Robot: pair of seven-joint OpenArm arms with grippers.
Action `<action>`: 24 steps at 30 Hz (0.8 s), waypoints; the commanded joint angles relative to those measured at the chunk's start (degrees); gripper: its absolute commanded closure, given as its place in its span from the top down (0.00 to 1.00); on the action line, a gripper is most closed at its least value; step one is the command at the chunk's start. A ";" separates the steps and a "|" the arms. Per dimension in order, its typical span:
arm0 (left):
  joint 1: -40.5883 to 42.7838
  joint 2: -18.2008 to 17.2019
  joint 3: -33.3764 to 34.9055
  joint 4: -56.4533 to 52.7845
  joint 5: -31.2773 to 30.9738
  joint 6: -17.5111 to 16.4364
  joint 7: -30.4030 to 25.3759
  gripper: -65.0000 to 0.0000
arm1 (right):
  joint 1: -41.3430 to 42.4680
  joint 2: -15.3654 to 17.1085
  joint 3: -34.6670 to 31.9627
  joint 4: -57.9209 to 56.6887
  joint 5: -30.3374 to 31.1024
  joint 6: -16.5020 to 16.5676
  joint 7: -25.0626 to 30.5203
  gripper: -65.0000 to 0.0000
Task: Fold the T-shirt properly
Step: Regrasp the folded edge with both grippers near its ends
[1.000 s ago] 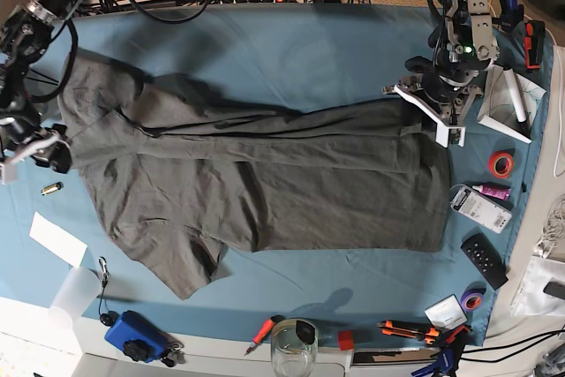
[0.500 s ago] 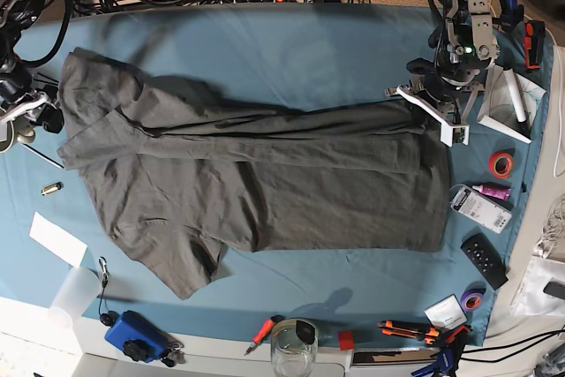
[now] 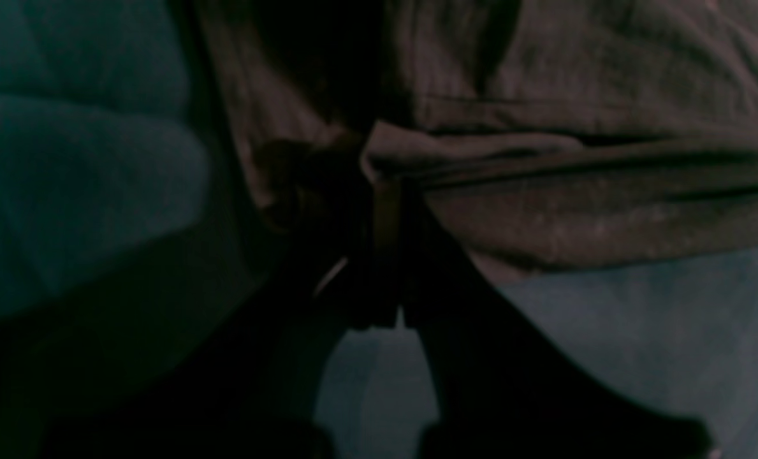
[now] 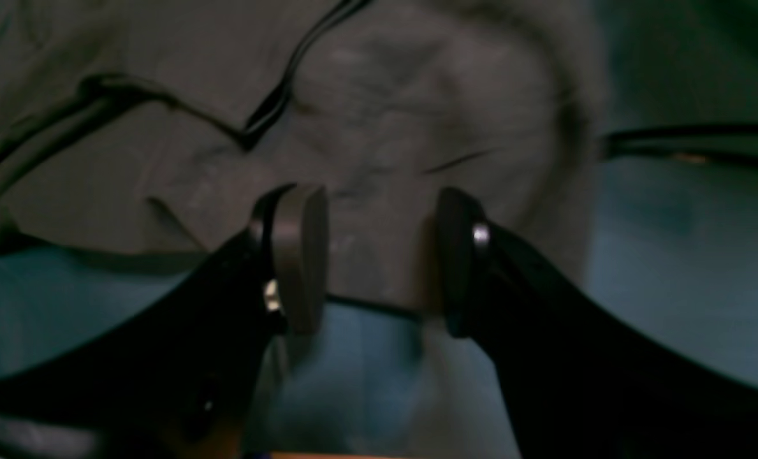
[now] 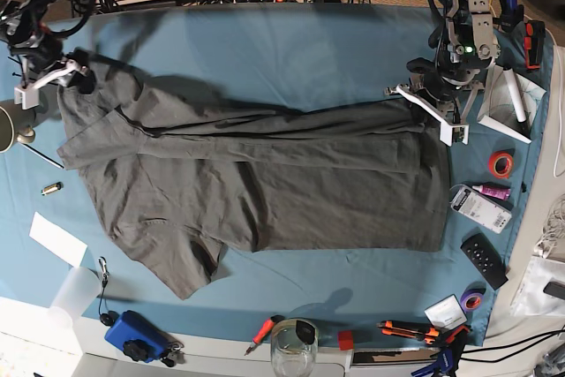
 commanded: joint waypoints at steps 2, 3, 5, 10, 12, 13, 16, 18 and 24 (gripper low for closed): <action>-0.09 -0.33 -0.11 0.96 -0.28 -0.17 0.48 0.00 | 0.15 -0.31 0.35 0.79 -1.14 -0.59 1.03 0.43; -0.07 -0.33 -0.11 0.98 -0.28 -0.17 0.50 0.00 | 0.11 -1.05 0.35 0.79 -2.45 -1.27 1.05 0.43; 0.04 -0.31 -0.11 0.98 -0.31 -0.17 0.61 0.00 | -0.26 -2.05 0.35 0.79 -3.82 -1.77 1.07 0.43; 0.04 -0.33 -0.11 0.98 -0.28 -0.17 0.61 0.00 | -1.49 -2.23 0.92 0.81 -4.24 -1.77 1.01 0.43; 0.04 -0.33 -0.11 0.98 -0.28 -0.17 0.61 0.00 | -1.77 -2.25 2.05 0.81 -4.22 -1.77 0.76 0.43; 0.04 -0.33 -0.11 0.98 -0.28 -0.17 0.61 0.00 | -1.77 -2.25 2.97 0.81 -4.20 -1.77 0.76 0.43; 0.04 -0.33 -0.11 0.98 -0.28 -0.17 0.61 0.00 | -1.77 -1.92 6.23 0.83 -3.15 -1.70 0.87 0.43; 0.02 -0.33 -0.11 0.98 -0.28 -0.17 0.59 0.00 | -1.79 -1.60 7.87 0.83 -3.17 -1.73 1.01 0.43; 0.04 -0.33 -0.11 0.98 -0.28 -0.17 0.59 0.00 | -2.40 -1.84 5.84 0.74 -2.54 -1.79 2.21 0.43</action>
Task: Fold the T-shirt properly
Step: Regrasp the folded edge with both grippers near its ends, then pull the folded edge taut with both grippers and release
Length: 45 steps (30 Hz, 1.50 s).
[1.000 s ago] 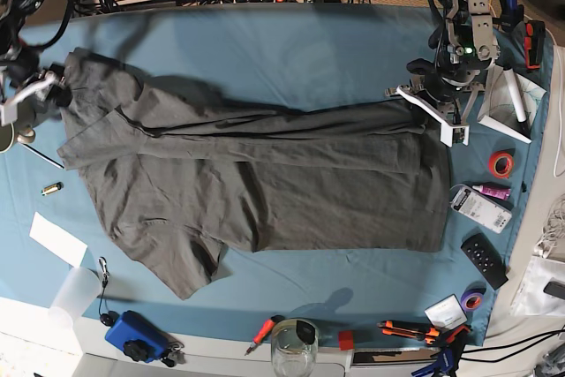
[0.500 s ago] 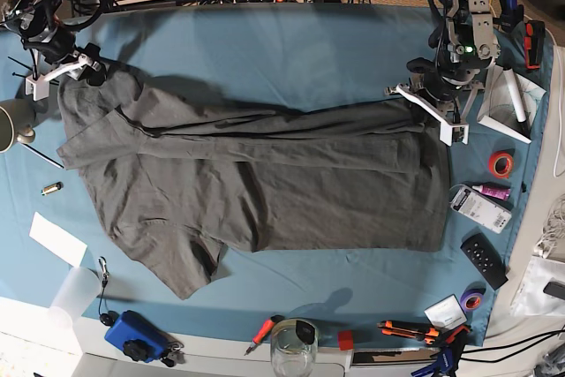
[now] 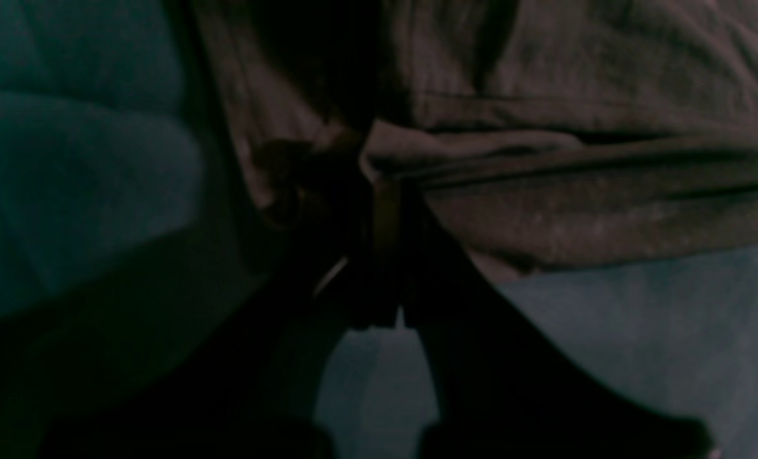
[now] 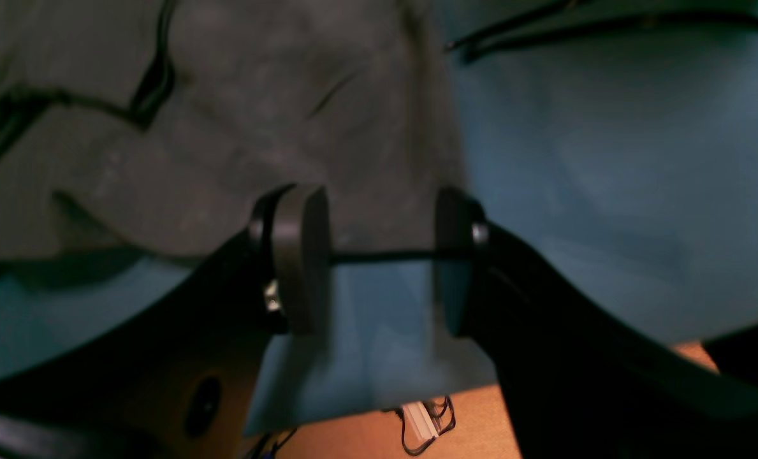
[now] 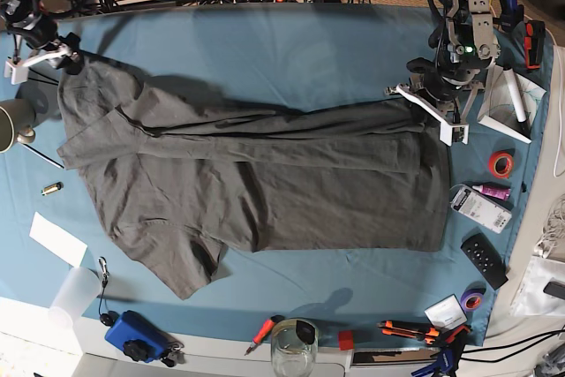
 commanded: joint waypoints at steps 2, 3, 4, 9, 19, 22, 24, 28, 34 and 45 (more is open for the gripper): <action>0.02 -0.31 -0.11 0.96 -0.20 -0.17 0.44 0.00 | 0.17 0.79 -1.68 0.70 0.68 -0.09 1.51 0.43; 0.02 -0.31 -0.11 0.96 -0.20 -0.17 0.44 0.00 | 0.17 0.63 -2.64 0.70 -0.33 -0.85 2.23 0.43; 0.02 -0.33 -0.11 0.96 -0.20 -0.17 0.44 0.00 | 0.17 0.33 -3.45 0.70 -1.97 -1.70 3.34 0.43; 0.02 -0.31 -0.11 0.96 -0.20 -0.17 0.44 0.00 | 0.17 -1.11 -4.42 0.70 -5.01 -3.72 5.05 0.43; 0.02 -0.31 -0.11 0.96 0.63 -0.22 0.46 0.00 | 0.35 -0.96 -4.42 0.70 -4.63 -3.67 6.93 0.15; 0.02 -0.31 -0.11 0.96 3.41 -2.43 0.50 0.00 | 0.35 -0.72 -4.42 0.70 -5.73 -3.65 7.58 0.00; 0.02 -0.42 -0.13 0.98 3.76 -2.78 0.48 0.00 | 0.35 -0.04 -4.35 0.72 -6.38 -3.63 7.76 0.00; 0.02 -1.18 -0.17 1.05 3.74 -2.78 0.50 0.00 | 0.35 2.99 -4.26 0.72 -6.40 -3.17 9.40 0.00; 0.02 -1.73 -0.61 1.77 4.26 -2.75 0.46 0.00 | 0.35 7.13 -4.26 0.72 -6.78 -2.97 10.23 0.00; 0.70 -2.82 -5.29 2.19 4.98 -2.78 2.40 0.00 | 0.35 7.78 -4.26 0.72 -7.45 -3.02 10.60 0.00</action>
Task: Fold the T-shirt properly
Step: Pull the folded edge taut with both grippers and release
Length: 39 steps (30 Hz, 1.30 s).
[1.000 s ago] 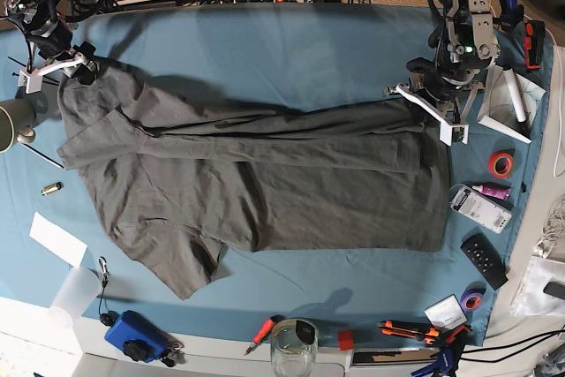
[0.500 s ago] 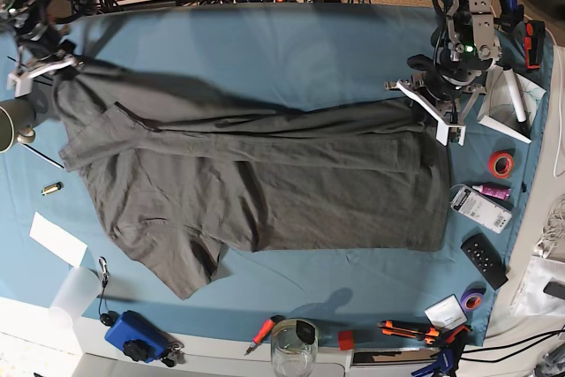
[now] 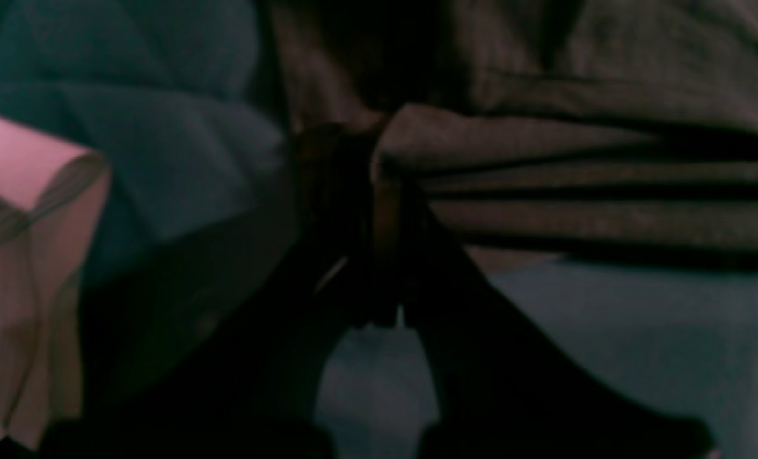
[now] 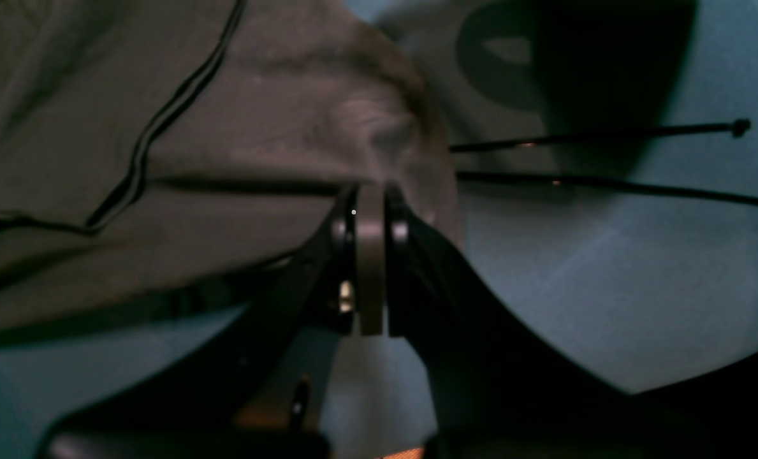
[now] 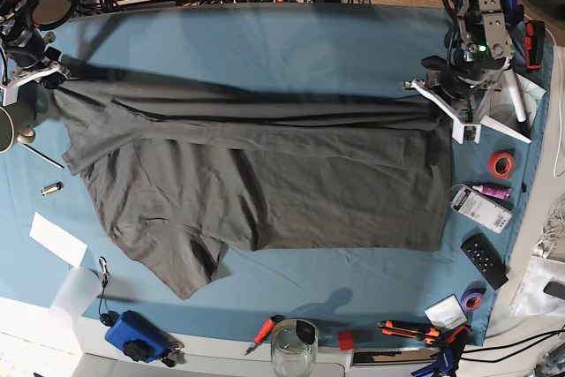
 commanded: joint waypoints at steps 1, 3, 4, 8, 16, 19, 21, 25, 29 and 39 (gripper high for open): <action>0.31 -1.38 -0.74 1.42 0.92 0.66 -0.35 0.00 | 0.07 1.49 0.39 0.74 -0.26 -0.02 1.73 0.00; 1.14 -2.58 -0.72 2.49 0.92 0.66 -0.37 0.00 | 0.07 1.49 0.39 0.74 -0.22 -0.04 1.73 0.00; 1.55 -3.04 -0.74 3.26 0.96 0.68 -0.37 0.00 | 0.07 1.49 0.39 0.74 -0.22 -0.02 1.73 0.00; 3.98 -4.55 -0.79 6.73 0.94 0.66 -0.39 0.00 | 0.04 1.49 0.39 0.74 -0.17 -0.02 1.44 0.00; 9.49 -4.48 -2.01 11.23 1.14 0.68 -0.42 0.00 | -0.11 1.46 4.11 0.81 2.80 0.00 -2.78 0.00; 10.58 -4.50 -4.79 11.54 0.83 0.63 -0.39 0.00 | -0.44 1.51 8.52 0.81 4.02 1.07 -5.25 0.00; 11.10 -4.50 -6.67 11.54 0.17 0.55 -0.37 0.00 | -0.66 1.62 10.47 0.79 5.31 3.02 -8.35 0.00; 12.81 -4.52 -8.57 11.54 -3.30 -1.97 -0.09 0.00 | -3.30 1.99 10.47 0.79 6.54 2.99 -9.35 0.00; 14.69 -4.48 -8.55 11.54 -4.28 -2.82 0.79 0.00 | -4.42 1.97 10.47 0.79 6.93 3.02 -9.86 0.00; 15.04 -4.79 -8.55 11.54 -3.17 -2.80 -2.64 0.00 | -4.37 1.95 10.47 0.79 7.69 3.02 -9.57 0.00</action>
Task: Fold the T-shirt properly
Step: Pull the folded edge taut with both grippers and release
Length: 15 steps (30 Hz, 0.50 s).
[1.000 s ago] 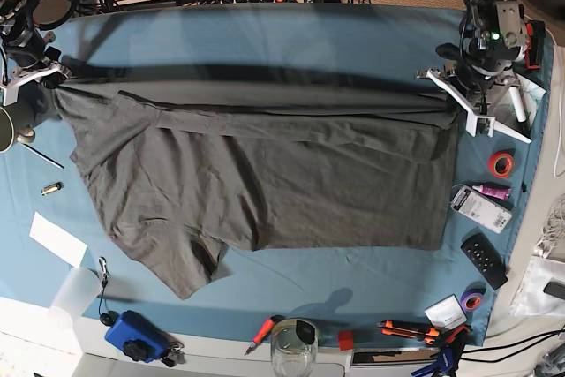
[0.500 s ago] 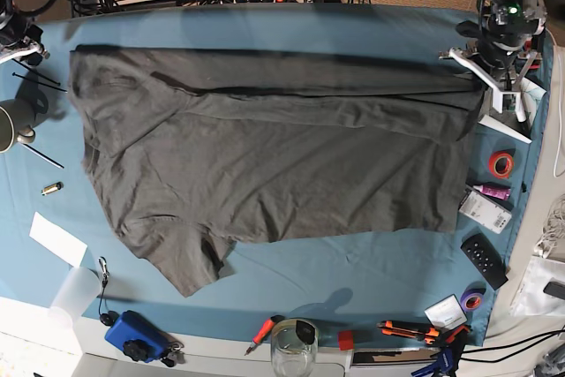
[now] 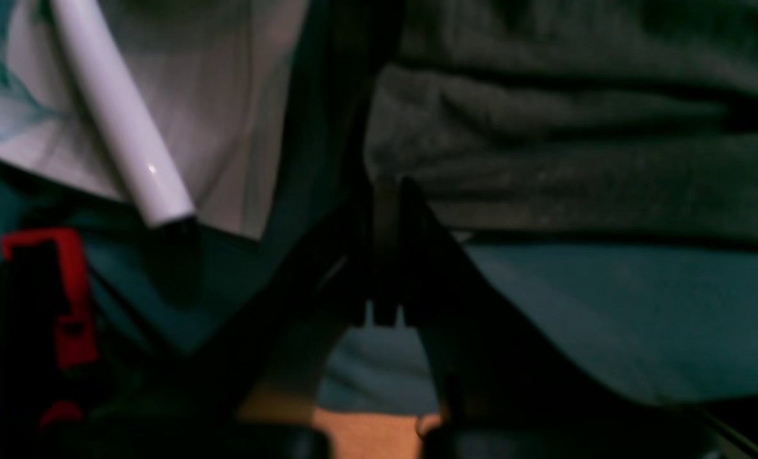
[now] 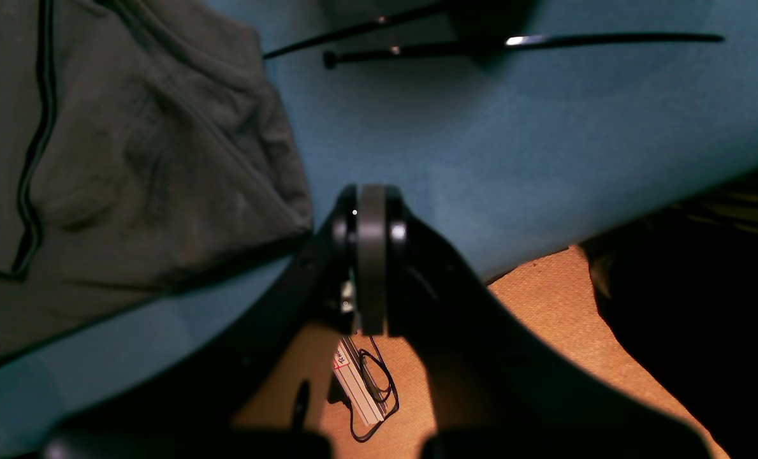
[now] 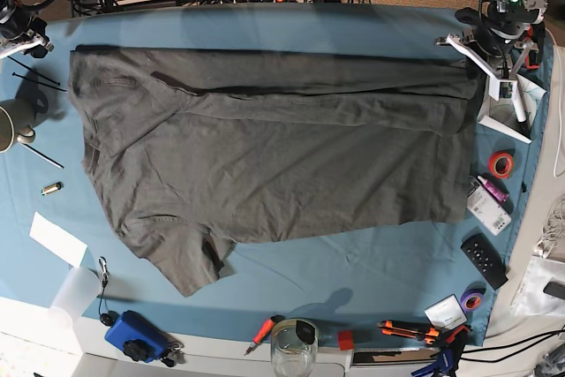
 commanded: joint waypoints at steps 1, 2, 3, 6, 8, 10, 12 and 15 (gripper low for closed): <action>0.15 -0.96 -0.39 1.05 1.14 0.00 -0.92 0.00 | -0.07 1.44 0.48 0.79 0.96 0.22 1.03 0.00; 0.17 -1.16 -0.39 1.05 2.10 0.00 -0.92 0.00 | -0.04 1.46 0.48 0.79 0.94 0.22 1.03 0.00; 0.15 -1.46 -0.39 1.05 2.99 0.00 -0.92 0.00 | -0.04 1.44 0.48 0.79 0.94 0.37 1.09 0.00; 0.17 -2.43 -0.39 1.05 4.59 0.00 -0.92 0.00 | -0.04 1.44 0.48 0.79 0.94 1.49 1.53 0.00; 0.17 -2.99 -0.39 1.03 4.57 0.00 -0.90 0.00 | -0.04 1.44 0.48 0.79 0.96 1.68 1.53 0.00; 0.20 -2.99 -0.39 1.03 4.55 0.00 -0.87 0.00 | -0.04 1.44 0.48 0.79 0.96 1.66 1.53 0.00; 0.28 -2.97 -0.39 1.03 4.37 0.00 -0.31 0.00 | -0.04 1.46 0.48 0.79 0.96 1.66 1.55 0.00; 0.37 -2.80 -0.39 1.03 4.39 0.07 0.85 0.00 | -0.04 1.46 0.48 0.79 1.03 1.66 1.77 0.00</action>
